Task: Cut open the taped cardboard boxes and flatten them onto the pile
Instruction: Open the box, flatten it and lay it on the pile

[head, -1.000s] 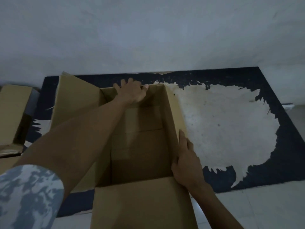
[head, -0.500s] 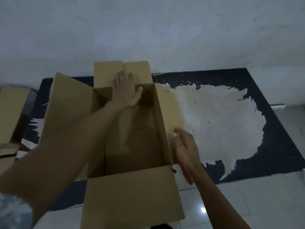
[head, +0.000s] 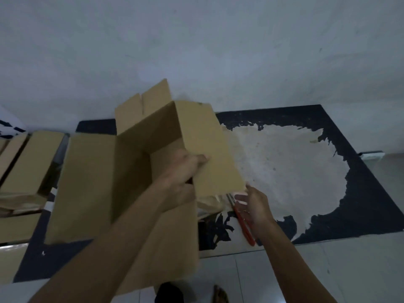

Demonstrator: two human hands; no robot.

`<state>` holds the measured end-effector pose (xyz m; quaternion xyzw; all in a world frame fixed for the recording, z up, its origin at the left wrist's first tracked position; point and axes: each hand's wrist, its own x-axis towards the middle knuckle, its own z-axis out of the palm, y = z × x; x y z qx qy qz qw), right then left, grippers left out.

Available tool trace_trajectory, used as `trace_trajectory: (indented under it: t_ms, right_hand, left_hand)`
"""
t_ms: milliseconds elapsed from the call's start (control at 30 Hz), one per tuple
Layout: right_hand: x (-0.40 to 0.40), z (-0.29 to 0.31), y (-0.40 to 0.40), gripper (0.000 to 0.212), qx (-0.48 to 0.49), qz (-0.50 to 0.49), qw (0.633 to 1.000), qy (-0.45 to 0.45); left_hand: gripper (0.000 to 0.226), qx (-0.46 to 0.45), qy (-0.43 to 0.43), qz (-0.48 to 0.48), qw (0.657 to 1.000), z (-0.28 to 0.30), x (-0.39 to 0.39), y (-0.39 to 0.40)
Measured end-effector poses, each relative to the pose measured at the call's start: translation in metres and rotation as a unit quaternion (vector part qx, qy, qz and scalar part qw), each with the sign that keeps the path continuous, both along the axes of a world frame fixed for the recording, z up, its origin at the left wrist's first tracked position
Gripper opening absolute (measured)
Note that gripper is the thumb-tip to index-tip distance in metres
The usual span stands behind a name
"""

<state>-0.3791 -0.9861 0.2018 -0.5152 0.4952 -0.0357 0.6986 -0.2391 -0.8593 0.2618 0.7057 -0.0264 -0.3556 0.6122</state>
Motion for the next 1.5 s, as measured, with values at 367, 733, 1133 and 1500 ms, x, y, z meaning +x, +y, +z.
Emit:
trace_trajectory:
  t_ms: [367, 733, 1133, 1500]
  right_hand:
    - [0.03, 0.008, 0.033, 0.033, 0.137, 0.086, 0.984, -0.07]
    - [0.058, 0.092, 0.082, 0.03, -0.086, 0.195, 0.894, -0.395]
    - [0.099, 0.085, 0.099, 0.121, -0.204, 0.422, 0.869, -0.161]
    - [0.098, 0.12, 0.086, 0.111, -0.497, 0.563, 0.637, 0.173]
  left_hand:
    - [0.041, -0.236, 0.149, 0.156, 0.947, 0.02, 0.02, 0.154]
    - [0.047, -0.236, 0.121, 0.206, 0.942, 0.025, 0.005, 0.179]
    - [0.039, -0.211, 0.09, 0.242, 0.943, 0.025, 0.006, 0.179]
    - [0.057, -0.26, 0.111, 0.261, 0.923, 0.022, 0.007, 0.172]
